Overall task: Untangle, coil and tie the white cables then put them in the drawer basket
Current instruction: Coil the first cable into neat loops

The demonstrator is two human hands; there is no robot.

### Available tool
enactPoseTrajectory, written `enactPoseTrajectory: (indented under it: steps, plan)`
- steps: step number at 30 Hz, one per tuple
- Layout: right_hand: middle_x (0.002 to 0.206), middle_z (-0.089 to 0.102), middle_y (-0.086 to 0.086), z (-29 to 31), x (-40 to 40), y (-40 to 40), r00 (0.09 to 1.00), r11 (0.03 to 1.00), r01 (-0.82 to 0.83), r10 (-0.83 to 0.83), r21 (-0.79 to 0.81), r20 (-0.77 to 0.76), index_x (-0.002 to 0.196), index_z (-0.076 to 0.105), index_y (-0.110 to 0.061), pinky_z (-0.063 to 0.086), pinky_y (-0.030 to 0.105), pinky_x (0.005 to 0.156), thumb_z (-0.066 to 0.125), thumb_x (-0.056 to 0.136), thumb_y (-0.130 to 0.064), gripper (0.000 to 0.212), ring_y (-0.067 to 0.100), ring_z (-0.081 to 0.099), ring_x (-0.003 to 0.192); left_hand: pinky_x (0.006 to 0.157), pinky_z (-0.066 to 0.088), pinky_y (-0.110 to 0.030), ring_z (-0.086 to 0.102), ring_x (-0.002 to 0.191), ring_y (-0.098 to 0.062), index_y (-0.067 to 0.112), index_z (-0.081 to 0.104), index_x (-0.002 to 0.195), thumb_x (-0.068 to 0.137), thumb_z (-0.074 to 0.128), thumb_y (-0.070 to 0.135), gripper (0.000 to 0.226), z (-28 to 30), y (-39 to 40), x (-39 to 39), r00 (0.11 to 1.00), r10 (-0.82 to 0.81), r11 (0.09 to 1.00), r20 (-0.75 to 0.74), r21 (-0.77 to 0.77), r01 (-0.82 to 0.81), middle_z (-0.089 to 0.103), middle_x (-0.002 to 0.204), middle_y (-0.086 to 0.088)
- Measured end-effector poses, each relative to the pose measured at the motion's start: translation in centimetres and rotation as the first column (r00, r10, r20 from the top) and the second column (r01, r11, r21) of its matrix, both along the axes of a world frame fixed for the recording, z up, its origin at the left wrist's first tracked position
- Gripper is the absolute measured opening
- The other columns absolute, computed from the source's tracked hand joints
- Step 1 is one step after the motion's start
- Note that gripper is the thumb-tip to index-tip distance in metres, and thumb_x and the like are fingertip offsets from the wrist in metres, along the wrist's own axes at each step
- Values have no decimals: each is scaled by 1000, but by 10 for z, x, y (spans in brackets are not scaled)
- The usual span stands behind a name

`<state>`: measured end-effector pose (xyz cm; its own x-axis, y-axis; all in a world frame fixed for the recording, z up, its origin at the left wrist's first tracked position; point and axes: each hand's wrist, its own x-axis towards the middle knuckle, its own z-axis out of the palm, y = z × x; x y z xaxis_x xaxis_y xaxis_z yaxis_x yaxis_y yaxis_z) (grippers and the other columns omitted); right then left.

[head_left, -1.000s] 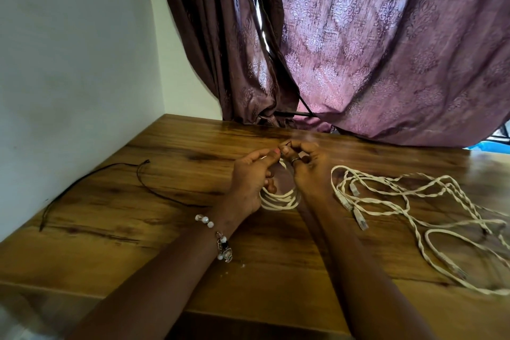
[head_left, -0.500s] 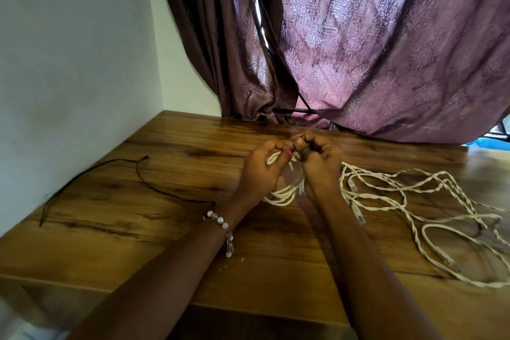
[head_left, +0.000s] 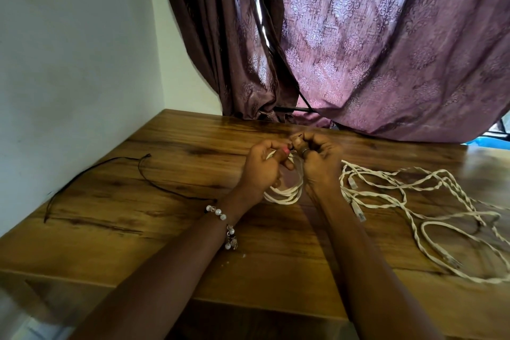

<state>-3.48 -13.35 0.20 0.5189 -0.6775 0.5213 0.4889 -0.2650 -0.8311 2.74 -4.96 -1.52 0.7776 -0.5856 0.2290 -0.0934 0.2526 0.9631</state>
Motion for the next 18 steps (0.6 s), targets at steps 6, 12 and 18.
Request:
enactPoseTrajectory:
  steps: [6, 12, 18]
  plan:
    - [65, 67, -8, -6, 2, 1, 992, 990, -60, 45, -130, -117, 74, 67, -12, 51, 23, 52, 54, 83, 18, 34, 8, 60, 60, 32, 26, -12, 34, 29, -8, 5, 62, 82, 94, 48, 1, 19, 10, 6, -2, 958, -18, 1000, -287, 10, 22, 59, 58, -8]
    - [71, 65, 2, -4, 2, 6, 988, 982, -52, 25, -181, -150, 77, 67, -7, 51, 21, 58, 54, 82, 19, 30, 3, 61, 63, 32, 27, -13, 37, 29, -6, -2, 65, 97, 94, 50, 4, 16, 9, 11, 0, 946, 18, 998, -324, 57, 1, 62, 68, -13]
    - [60, 67, -11, 3, -3, -4, 995, 1000, -5, 6, 5, -103, 82, 68, -2, 50, 17, 61, 54, 83, 19, 25, 1, 60, 62, 39, 31, -19, 45, 38, -16, 15, 63, 81, 93, 59, 13, 13, 7, 10, 6, 996, -26, 991, 84, 132, 15, 65, 57, -3]
